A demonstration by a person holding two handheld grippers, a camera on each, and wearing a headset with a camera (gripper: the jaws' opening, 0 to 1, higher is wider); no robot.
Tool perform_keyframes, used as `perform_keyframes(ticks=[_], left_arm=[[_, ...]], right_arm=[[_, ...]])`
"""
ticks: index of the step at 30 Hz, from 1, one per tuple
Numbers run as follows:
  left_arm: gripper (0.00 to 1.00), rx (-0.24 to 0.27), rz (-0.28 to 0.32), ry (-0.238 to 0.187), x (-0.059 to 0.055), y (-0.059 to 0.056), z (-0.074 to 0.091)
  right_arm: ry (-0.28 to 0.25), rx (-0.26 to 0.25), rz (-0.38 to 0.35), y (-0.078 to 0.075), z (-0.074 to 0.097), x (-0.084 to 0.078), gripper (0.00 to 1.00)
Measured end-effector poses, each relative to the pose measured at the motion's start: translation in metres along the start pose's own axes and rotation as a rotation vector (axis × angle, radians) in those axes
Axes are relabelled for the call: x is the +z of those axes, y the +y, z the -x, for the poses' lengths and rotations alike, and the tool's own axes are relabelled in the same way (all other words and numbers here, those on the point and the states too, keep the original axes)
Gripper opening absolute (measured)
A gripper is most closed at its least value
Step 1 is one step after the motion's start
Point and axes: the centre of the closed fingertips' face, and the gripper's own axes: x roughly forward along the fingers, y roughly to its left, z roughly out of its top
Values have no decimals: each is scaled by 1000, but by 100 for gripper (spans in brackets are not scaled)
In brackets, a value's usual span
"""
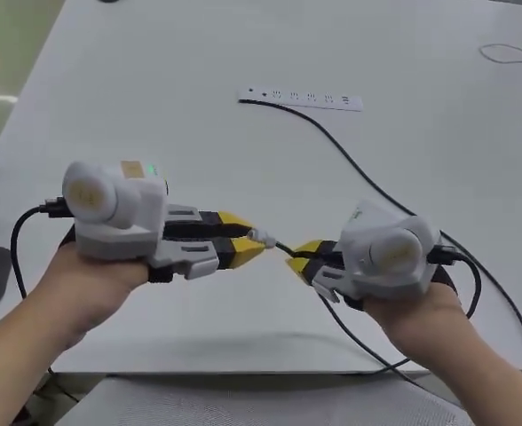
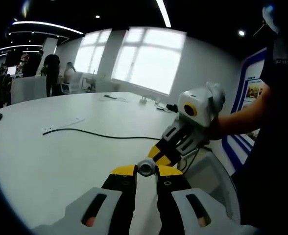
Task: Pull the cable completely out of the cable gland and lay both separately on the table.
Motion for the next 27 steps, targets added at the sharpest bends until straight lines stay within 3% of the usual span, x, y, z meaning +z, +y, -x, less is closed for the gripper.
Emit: perform_keyframes(ticks=[10, 23, 27], left_arm=[[15, 19, 6, 0, -4, 6, 3], [15, 15, 3, 2, -12, 3, -1], [15, 25, 15, -1, -17, 8, 0]], right_arm=[[28, -26, -27, -10, 5, -18, 0], [32, -57, -33, -20, 12, -12, 0], [34, -62, -31, -23, 12, -9, 0]])
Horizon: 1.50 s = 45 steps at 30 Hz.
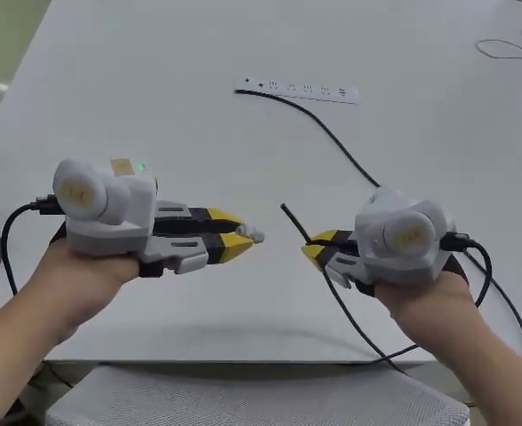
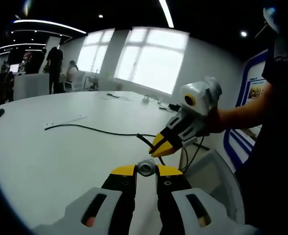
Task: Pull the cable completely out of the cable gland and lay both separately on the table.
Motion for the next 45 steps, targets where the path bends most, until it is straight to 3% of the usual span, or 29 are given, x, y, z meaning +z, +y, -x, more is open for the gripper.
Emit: perform_keyframes(ticks=[9, 18, 38, 45], left_arm=[[15, 16, 15, 4, -16, 3, 6], [15, 38, 31, 7, -30, 11, 16], [15, 81, 82, 3, -65, 27, 34], [15, 87, 87, -2, -75, 32, 38]], right_arm=[[-6, -19, 21, -12, -3, 20, 0], [-16, -12, 25, -16, -18, 41, 0], [3, 7, 107, -23, -71, 86, 0], [10, 32, 134, -14, -96, 101, 0]])
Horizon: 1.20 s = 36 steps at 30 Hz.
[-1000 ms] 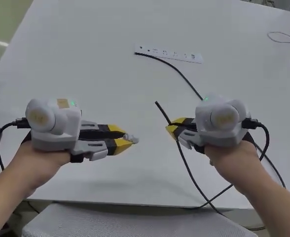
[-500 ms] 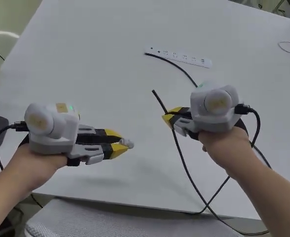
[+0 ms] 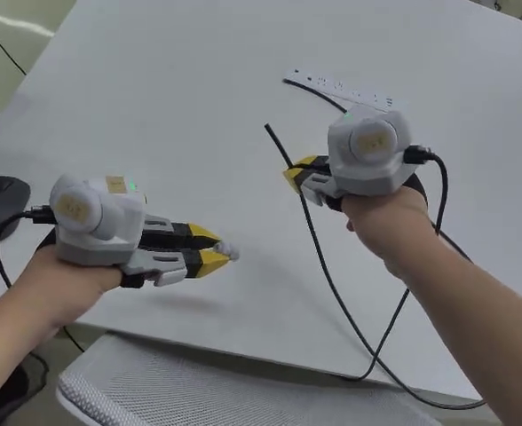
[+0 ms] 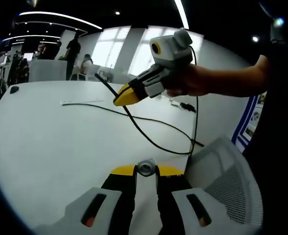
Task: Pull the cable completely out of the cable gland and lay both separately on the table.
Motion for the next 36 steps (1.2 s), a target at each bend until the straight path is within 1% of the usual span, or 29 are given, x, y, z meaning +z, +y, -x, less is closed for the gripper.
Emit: perform_keyframes(ticks=[2, 8, 11, 15, 16, 17, 19, 23, 24, 26, 28, 29, 30, 32, 36], left_arm=[[15, 2, -2, -1, -3, 2, 1], [15, 9, 18, 0, -13, 10, 3], [15, 12, 23, 1, -18, 13, 3], [15, 15, 33, 4, -23, 17, 3], [15, 16, 34, 5, -23, 18, 3], [15, 19, 36, 2, -25, 20, 3], [15, 25, 40, 2, -27, 23, 4], [15, 34, 42, 1, -33, 29, 3], [15, 38, 42, 2, -36, 31, 3], [15, 44, 33, 1, -40, 33, 2], [15, 47, 38, 1, -43, 36, 2], [15, 50, 37, 4, -46, 38, 1], [15, 55, 35, 8, -50, 41, 1], [15, 59, 41, 4, -52, 44, 1], [15, 72, 56, 6, -61, 51, 1]], right_arm=[[4, 13, 10, 4, -9, 4, 0], [18, 58, 58, 16, -33, 14, 0], [15, 94, 91, 23, -47, 21, 0], [29, 131, 134, 33, -65, 26, 0], [30, 136, 138, 35, -67, 27, 0], [38, 158, 156, 41, -75, 28, 0], [46, 182, 185, 50, -85, 28, 0], [62, 233, 229, 66, -101, 25, 0], [78, 245, 243, 70, -107, 22, 0], [88, 272, 267, 79, -116, 18, 0], [103, 288, 285, 84, -122, 14, 0], [114, 305, 297, 89, -126, 11, 0], [117, 321, 297, 93, -130, 10, 0], [122, 341, 298, 99, -134, 7, 0], [142, 363, 313, 107, -144, -1, 0]])
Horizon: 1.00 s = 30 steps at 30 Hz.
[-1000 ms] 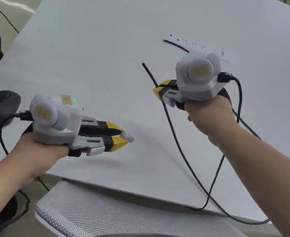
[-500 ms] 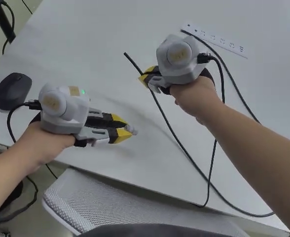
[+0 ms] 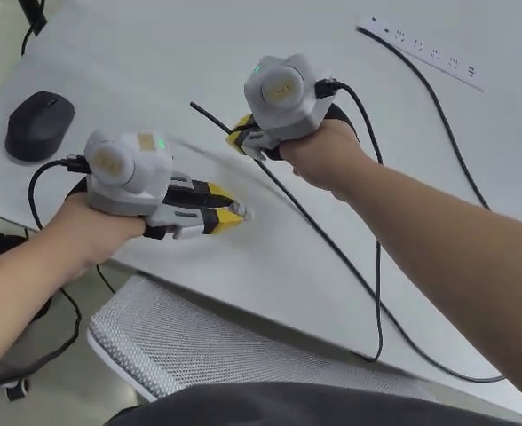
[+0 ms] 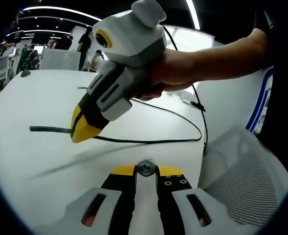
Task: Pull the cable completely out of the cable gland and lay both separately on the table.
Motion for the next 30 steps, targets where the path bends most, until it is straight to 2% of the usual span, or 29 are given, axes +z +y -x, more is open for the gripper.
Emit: perform_keyframes(ticks=[8, 14, 19, 30], left_arm=[[15, 29, -2, 25, -15, 13, -2], [15, 38, -5, 45, -23, 17, -3], [15, 46, -8, 51, -26, 20, -3], [16, 58, -44, 73, -29, 25, -2]], right_arm=[[25, 23, 4, 2, -13, -5, 0], [44, 30, 20, 4, -19, -8, 0], [51, 31, 3, 6, -22, -9, 0], [64, 37, 28, 10, -26, -11, 0]])
